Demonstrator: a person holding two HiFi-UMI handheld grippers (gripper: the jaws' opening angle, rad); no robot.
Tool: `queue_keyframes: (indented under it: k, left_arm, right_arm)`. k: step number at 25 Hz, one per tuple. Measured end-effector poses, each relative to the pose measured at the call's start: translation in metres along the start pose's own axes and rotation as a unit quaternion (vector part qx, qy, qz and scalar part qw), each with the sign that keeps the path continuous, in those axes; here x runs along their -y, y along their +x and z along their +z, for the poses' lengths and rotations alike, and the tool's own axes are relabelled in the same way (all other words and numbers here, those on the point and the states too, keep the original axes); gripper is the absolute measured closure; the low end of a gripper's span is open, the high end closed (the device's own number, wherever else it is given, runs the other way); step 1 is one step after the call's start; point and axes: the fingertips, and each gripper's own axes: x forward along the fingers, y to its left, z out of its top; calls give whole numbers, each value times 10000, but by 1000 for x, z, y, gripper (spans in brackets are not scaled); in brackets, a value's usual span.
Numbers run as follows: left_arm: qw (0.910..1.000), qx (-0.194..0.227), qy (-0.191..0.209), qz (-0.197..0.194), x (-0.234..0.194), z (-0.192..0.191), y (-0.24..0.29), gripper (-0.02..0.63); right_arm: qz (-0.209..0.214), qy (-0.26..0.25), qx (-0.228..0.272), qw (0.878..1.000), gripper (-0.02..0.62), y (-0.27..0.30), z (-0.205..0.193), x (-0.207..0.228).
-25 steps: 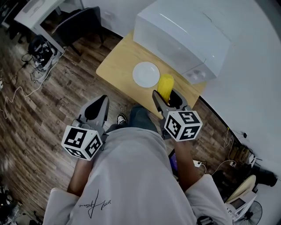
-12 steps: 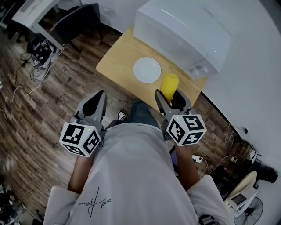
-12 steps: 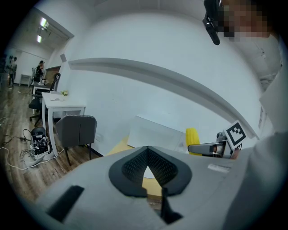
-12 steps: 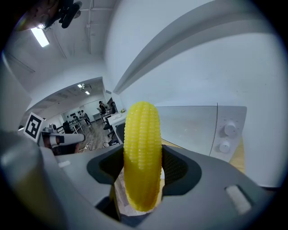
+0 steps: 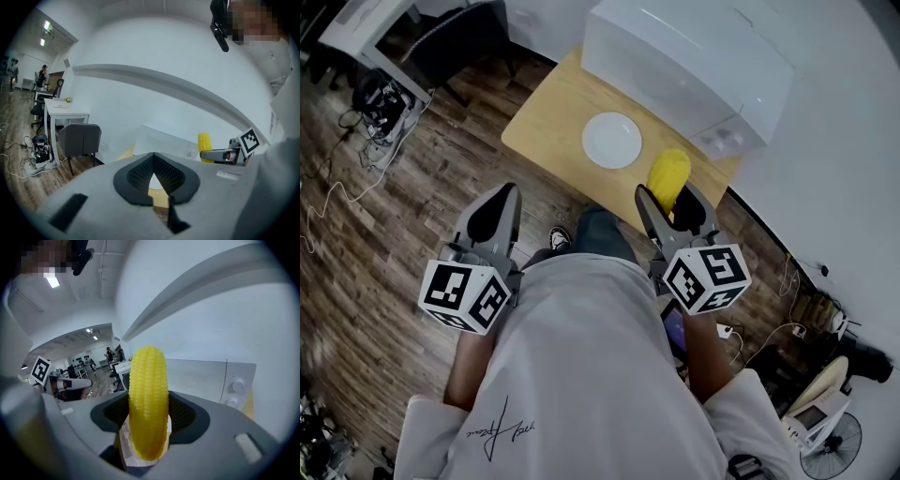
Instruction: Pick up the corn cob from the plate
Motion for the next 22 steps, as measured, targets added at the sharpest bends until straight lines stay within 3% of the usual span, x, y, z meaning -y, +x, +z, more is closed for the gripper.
queue_keyframes:
  k: [22]
  left_arm:
    - [10000,-36,60,1,18,-3,5,612]
  right_arm:
    - [237,121,123,9996,334,-12,5,10]
